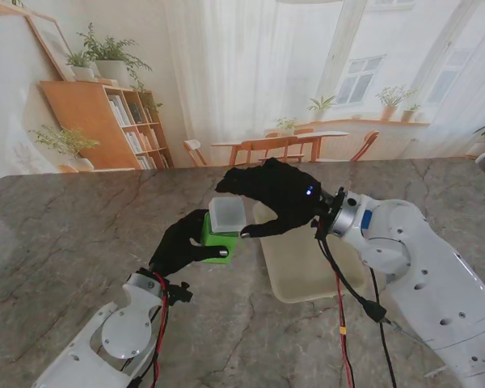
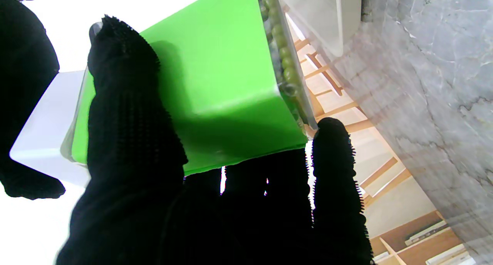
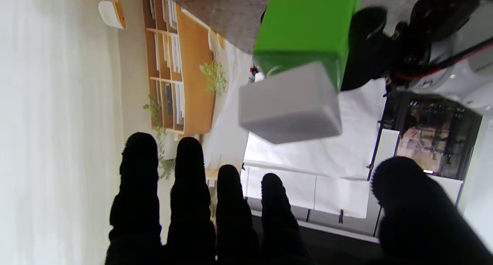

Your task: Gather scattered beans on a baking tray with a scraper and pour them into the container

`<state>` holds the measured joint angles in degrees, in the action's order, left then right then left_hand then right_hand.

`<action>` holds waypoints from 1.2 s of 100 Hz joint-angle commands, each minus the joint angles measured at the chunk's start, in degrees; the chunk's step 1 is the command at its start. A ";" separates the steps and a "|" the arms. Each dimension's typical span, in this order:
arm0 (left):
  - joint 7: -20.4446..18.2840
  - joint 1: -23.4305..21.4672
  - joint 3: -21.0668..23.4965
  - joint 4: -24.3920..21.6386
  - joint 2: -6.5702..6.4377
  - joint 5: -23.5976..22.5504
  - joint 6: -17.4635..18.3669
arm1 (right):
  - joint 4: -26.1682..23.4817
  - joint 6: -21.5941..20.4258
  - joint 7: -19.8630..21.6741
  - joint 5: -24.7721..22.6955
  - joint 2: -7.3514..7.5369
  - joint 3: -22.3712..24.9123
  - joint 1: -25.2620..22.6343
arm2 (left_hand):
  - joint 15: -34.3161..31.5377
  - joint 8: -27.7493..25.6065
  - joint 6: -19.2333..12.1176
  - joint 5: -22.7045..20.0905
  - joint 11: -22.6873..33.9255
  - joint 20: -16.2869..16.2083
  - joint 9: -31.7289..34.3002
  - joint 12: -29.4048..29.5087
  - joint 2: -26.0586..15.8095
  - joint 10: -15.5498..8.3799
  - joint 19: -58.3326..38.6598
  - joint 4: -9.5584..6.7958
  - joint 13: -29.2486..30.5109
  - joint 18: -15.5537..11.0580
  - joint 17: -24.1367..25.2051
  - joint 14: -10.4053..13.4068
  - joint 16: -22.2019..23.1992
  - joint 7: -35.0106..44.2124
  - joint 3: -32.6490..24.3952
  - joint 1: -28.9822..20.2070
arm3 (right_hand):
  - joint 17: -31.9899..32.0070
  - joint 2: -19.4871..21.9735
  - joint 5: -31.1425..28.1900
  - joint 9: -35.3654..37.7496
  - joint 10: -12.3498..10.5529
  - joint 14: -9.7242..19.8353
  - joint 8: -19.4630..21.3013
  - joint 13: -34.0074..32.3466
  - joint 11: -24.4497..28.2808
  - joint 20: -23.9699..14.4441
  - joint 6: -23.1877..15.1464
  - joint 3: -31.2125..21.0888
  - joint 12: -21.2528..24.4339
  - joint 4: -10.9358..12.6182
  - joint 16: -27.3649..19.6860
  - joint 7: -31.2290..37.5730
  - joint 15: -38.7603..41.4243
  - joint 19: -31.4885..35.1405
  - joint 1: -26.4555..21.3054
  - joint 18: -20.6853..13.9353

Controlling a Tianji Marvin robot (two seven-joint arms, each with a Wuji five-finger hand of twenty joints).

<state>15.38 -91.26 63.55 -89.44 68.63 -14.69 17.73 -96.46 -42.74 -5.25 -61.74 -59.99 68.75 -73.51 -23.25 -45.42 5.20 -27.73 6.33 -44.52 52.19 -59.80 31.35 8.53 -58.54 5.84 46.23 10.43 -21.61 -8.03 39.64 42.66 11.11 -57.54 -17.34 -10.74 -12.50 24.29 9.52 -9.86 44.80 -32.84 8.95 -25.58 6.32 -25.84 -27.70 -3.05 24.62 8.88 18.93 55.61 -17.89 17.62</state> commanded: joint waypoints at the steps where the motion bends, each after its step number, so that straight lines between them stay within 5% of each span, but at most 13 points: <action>1: 0.28 -0.20 -0.17 -0.18 0.41 0.34 0.32 | 0.21 0.66 0.29 -1.92 0.32 -1.26 -0.14 | -2.00 -2.81 -10.80 -5.50 8.74 -1.86 7.75 -2.86 -10.24 -10.46 -0.20 -5.05 1.54 -0.40 -0.06 2.17 0.55 9.79 -10.70 -14.10 | -1.64 -0.91 1.82 -0.55 0.78 1.14 -1.22 -1.09 0.53 -1.65 1.62 -1.44 -0.67 0.84 1.31 -0.84 1.76 2.33 0.83 -1.62; 28: 0.38 -0.20 -0.21 -0.05 0.44 0.37 0.59 | 2.63 3.13 -4.47 -3.73 0.09 -4.95 1.72 | -2.08 -2.79 -10.69 -5.59 8.77 -1.89 7.83 -2.87 -10.07 -10.42 -0.19 -5.04 1.54 -0.34 -0.11 2.12 0.58 9.82 -10.65 -14.02 | -9.64 -5.01 -3.09 5.94 -1.87 4.40 -1.36 -6.95 5.39 -2.59 2.53 -2.93 -3.33 0.57 3.76 1.64 10.25 7.20 -2.63 -5.74; 55: 0.46 -0.16 -0.41 0.12 0.45 0.36 1.36 | 4.45 4.32 -5.51 -1.90 -0.48 -7.09 3.43 | -2.12 -2.78 -10.69 -5.62 8.76 -1.89 7.85 -2.84 -10.08 -10.44 -0.14 -5.04 1.56 -0.34 -0.17 2.09 0.59 9.84 -10.64 -13.97 | -18.84 -4.79 -12.81 18.02 -7.60 9.82 -1.68 -15.32 14.77 0.31 -2.95 0.65 -5.51 0.93 2.90 8.01 14.97 9.82 -12.83 -11.12; 95: 1.20 -0.59 -0.29 -0.13 0.54 -0.07 2.28 | 6.13 4.82 -3.99 0.46 -0.71 -7.82 4.21 | -2.13 -2.75 -10.79 -5.54 8.80 -1.88 7.85 -2.86 -10.14 -10.52 -0.10 -5.07 1.52 -0.48 -0.23 2.27 0.58 9.85 -10.67 -13.91 | -22.18 -0.37 -18.21 24.24 -9.59 11.12 -2.26 -19.64 16.57 0.61 -4.10 -1.86 -4.21 1.09 2.49 10.36 14.78 10.65 -18.22 -10.96; 120: 2.45 -0.76 -0.20 -0.35 0.71 -1.11 1.96 | 6.19 5.84 -2.82 3.65 -1.08 -7.10 2.46 | -2.18 -2.75 -10.75 -5.27 8.76 -1.89 7.64 -2.89 -10.44 -10.53 -0.15 -5.09 1.49 -0.64 -0.27 2.35 0.62 9.86 -10.70 -13.89 | -22.17 3.45 -18.50 27.20 -10.03 11.31 -3.76 -21.46 16.78 -0.19 -2.12 3.26 -3.46 0.99 3.25 10.00 15.69 11.68 -18.94 -9.61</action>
<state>17.21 -91.82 63.45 -89.09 68.85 -15.63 19.53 -90.82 -37.40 -8.96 -58.01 -60.99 61.41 -70.12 -24.38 -44.70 5.97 -27.73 6.33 -44.52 52.75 -59.80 31.31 9.15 -58.54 5.84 46.53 10.43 -21.61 -8.16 39.66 42.66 11.11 -57.56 -39.34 -10.84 -28.86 49.29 4.12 0.13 41.15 -53.31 22.96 -25.41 4.17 -20.10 -30.92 -3.27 27.44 15.11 33.78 65.57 -30.95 7.24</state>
